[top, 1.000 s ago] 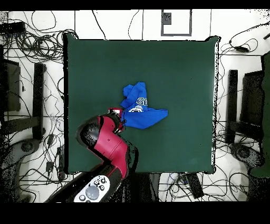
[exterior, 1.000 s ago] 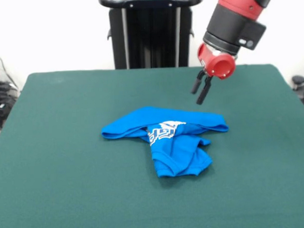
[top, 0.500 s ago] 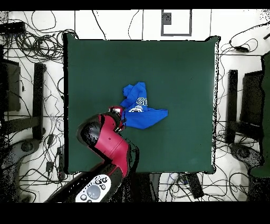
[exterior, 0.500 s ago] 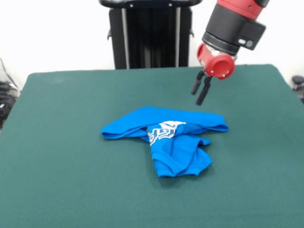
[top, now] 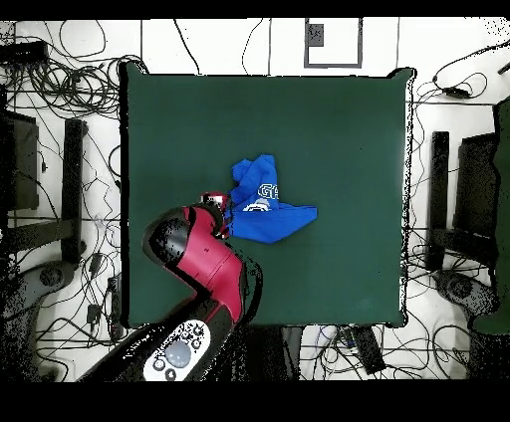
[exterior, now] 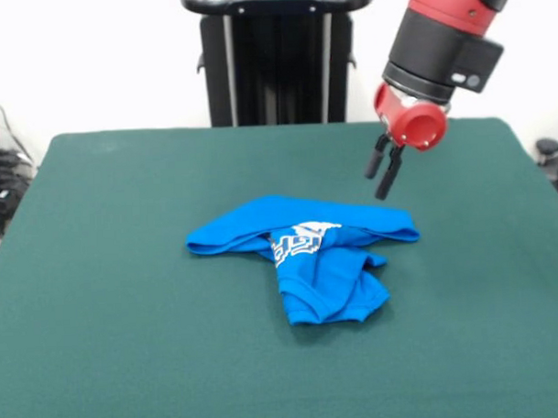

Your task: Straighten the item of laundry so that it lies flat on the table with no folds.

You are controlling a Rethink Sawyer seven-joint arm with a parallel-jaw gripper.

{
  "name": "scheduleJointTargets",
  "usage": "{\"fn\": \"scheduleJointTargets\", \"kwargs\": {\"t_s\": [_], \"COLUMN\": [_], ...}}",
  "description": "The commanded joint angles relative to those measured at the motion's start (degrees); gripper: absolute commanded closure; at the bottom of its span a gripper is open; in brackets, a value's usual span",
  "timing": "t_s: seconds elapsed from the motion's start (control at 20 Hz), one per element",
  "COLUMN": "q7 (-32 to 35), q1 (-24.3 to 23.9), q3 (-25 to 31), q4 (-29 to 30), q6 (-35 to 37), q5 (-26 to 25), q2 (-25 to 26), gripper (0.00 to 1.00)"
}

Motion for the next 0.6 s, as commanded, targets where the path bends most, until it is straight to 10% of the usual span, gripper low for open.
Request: {"fn": "scheduleJointTargets", "kwargs": {"t_s": [0.05, 0.6], "q7": [14.14, 14.18], "q1": [-1.28, -1.94], "q3": [4.86, 6.36], "q4": [-4.72, -5.37], "q6": [4.31, 1.35], "q5": [2.00, 3.22], "q2": [0.21, -0.42], "gripper": [0.00, 0.00]}}
